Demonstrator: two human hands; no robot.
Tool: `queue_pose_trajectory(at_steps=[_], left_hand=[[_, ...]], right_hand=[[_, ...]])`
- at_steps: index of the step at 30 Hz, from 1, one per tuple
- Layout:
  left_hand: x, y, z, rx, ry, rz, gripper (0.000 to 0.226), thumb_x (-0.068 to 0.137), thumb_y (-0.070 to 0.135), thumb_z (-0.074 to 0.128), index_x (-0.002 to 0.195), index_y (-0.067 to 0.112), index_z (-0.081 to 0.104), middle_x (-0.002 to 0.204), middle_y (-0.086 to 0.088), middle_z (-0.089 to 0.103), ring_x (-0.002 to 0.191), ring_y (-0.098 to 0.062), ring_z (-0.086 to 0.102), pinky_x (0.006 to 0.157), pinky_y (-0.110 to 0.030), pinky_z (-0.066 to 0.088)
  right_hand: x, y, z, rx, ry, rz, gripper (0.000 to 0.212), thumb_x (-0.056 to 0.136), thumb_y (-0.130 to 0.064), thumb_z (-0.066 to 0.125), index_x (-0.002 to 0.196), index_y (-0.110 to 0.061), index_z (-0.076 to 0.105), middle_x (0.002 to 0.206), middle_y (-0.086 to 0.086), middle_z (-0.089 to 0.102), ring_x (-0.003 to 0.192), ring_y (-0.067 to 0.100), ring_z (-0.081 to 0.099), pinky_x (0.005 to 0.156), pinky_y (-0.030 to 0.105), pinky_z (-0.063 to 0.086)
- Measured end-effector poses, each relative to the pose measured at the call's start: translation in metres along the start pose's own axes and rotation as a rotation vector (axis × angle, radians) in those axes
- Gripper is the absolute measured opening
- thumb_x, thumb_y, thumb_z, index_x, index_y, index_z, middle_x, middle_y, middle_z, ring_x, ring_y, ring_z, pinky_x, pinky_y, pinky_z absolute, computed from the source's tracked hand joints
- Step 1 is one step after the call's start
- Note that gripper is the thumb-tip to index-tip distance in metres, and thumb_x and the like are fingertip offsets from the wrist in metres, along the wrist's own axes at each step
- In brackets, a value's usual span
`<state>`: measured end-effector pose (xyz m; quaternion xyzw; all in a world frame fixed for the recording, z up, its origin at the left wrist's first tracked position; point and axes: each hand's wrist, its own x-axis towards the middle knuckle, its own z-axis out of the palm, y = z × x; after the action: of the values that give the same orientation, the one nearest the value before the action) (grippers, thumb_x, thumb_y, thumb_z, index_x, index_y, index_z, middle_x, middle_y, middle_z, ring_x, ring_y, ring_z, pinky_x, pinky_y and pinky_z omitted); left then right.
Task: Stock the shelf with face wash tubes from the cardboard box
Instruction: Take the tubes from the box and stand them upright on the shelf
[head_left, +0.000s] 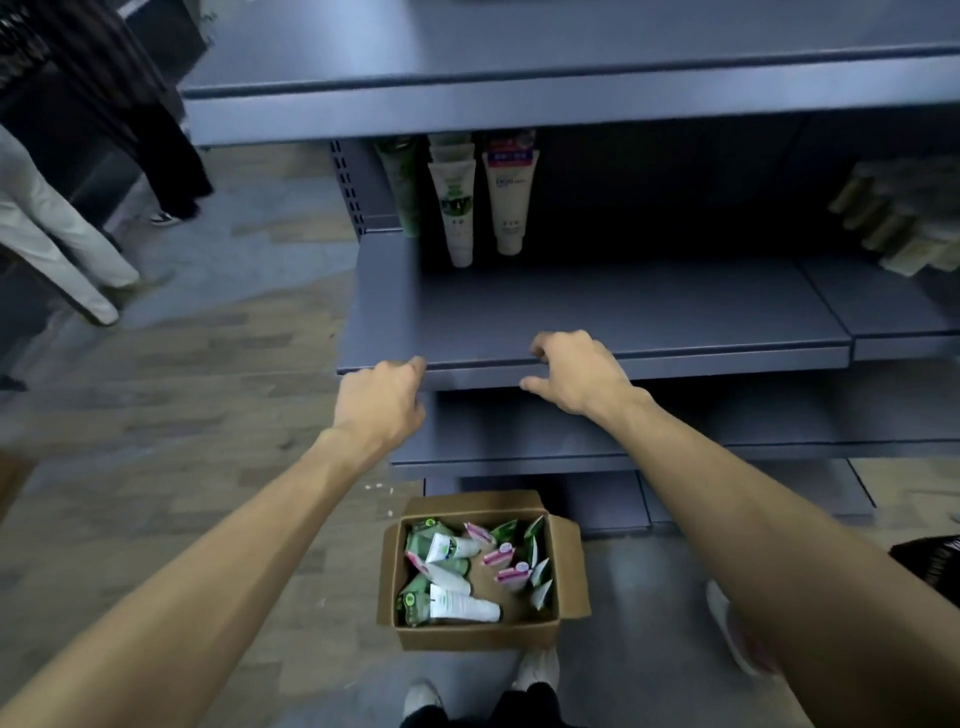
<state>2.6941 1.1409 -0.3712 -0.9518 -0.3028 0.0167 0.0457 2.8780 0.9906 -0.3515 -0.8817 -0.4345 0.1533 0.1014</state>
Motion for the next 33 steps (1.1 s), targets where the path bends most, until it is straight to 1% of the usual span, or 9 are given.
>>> queue_pose_trajectory(at_steps=[4,8,12,15,18,21,27,30,33], left_hand=[[-0.017,0.007,-0.003,0.035,-0.026,0.004,0.029,0.085,0.025,0.055,0.114,0.019,0.052,0.110,-0.007,0.067,0.098,-0.034,0.065,0.074,-0.035,0.047],[-0.038,0.001,-0.008,-0.012,-0.047,0.014,0.028,0.085,0.025,0.057,0.112,0.019,0.052,0.112,-0.007,0.066,0.099,-0.035,0.065,0.072,-0.034,0.043],[-0.068,-0.015,0.006,-0.080,-0.103,0.017,0.027,0.085,0.028,0.057,0.111,0.019,0.053,0.111,-0.007,0.066,0.099,-0.034,0.065,0.076,-0.035,0.047],[-0.089,-0.020,0.024,-0.119,-0.163,0.058,0.029,0.086,0.028,0.058,0.112,0.019,0.052,0.110,-0.008,0.066,0.099,-0.035,0.065,0.076,-0.036,0.047],[-0.107,-0.021,0.033,-0.136,-0.169,0.086,0.028,0.085,0.027,0.058,0.111,0.019,0.052,0.108,-0.008,0.067,0.098,-0.035,0.065,0.074,-0.036,0.048],[-0.129,-0.023,0.041,-0.160,-0.190,0.105,0.028,0.082,0.026,0.057,0.109,0.020,0.050,0.108,-0.006,0.067,0.099,-0.035,0.066,0.077,-0.036,0.049],[-0.130,-0.040,0.038,-0.150,-0.182,0.036,0.027,0.084,0.026,0.057,0.109,0.019,0.051,0.110,-0.008,0.067,0.100,-0.036,0.065,0.077,-0.037,0.048],[-0.130,-0.030,0.052,-0.162,-0.206,0.009,0.026,0.085,0.026,0.056,0.110,0.019,0.052,0.109,-0.009,0.067,0.099,-0.036,0.065,0.078,-0.037,0.049],[-0.123,-0.015,0.065,-0.177,-0.247,-0.018,0.026,0.083,0.024,0.057,0.108,0.019,0.052,0.107,-0.009,0.067,0.098,-0.035,0.066,0.076,-0.036,0.049]], right_hand=[[-0.014,-0.020,0.008,-0.043,0.013,-0.009,0.043,0.089,-0.040,0.066,0.124,-0.016,0.059,0.113,0.009,0.067,0.102,0.030,0.064,0.087,0.043,0.054],[-0.034,-0.045,0.023,-0.084,0.015,-0.006,0.039,0.091,-0.039,0.064,0.122,-0.015,0.060,0.114,0.007,0.067,0.102,0.027,0.063,0.084,0.039,0.054],[-0.058,-0.066,0.042,-0.116,0.021,-0.004,0.040,0.092,-0.039,0.063,0.124,-0.015,0.061,0.120,0.006,0.063,0.111,0.025,0.059,0.086,0.035,0.051],[-0.080,-0.070,0.060,-0.115,-0.001,0.040,0.040,0.092,-0.039,0.063,0.124,-0.015,0.060,0.122,0.005,0.061,0.112,0.026,0.058,0.089,0.037,0.051],[-0.101,-0.071,0.079,-0.152,-0.025,0.068,0.040,0.091,-0.041,0.062,0.123,-0.017,0.060,0.123,0.004,0.061,0.114,0.026,0.057,0.089,0.037,0.050],[-0.112,-0.074,0.092,-0.171,-0.070,0.107,0.040,0.089,-0.042,0.063,0.120,-0.017,0.061,0.121,0.004,0.063,0.112,0.025,0.058,0.088,0.035,0.049],[-0.105,-0.102,0.100,-0.098,-0.077,0.067,0.038,0.089,-0.040,0.064,0.118,-0.015,0.062,0.119,0.006,0.064,0.112,0.027,0.059,0.090,0.036,0.049],[-0.109,-0.106,0.113,-0.065,-0.108,0.048,0.037,0.089,-0.038,0.064,0.119,-0.016,0.062,0.120,0.006,0.064,0.111,0.027,0.059,0.090,0.037,0.049],[-0.106,-0.091,0.124,-0.067,-0.171,0.023,0.037,0.089,-0.037,0.063,0.119,-0.017,0.062,0.119,0.006,0.065,0.110,0.028,0.060,0.089,0.036,0.049]])
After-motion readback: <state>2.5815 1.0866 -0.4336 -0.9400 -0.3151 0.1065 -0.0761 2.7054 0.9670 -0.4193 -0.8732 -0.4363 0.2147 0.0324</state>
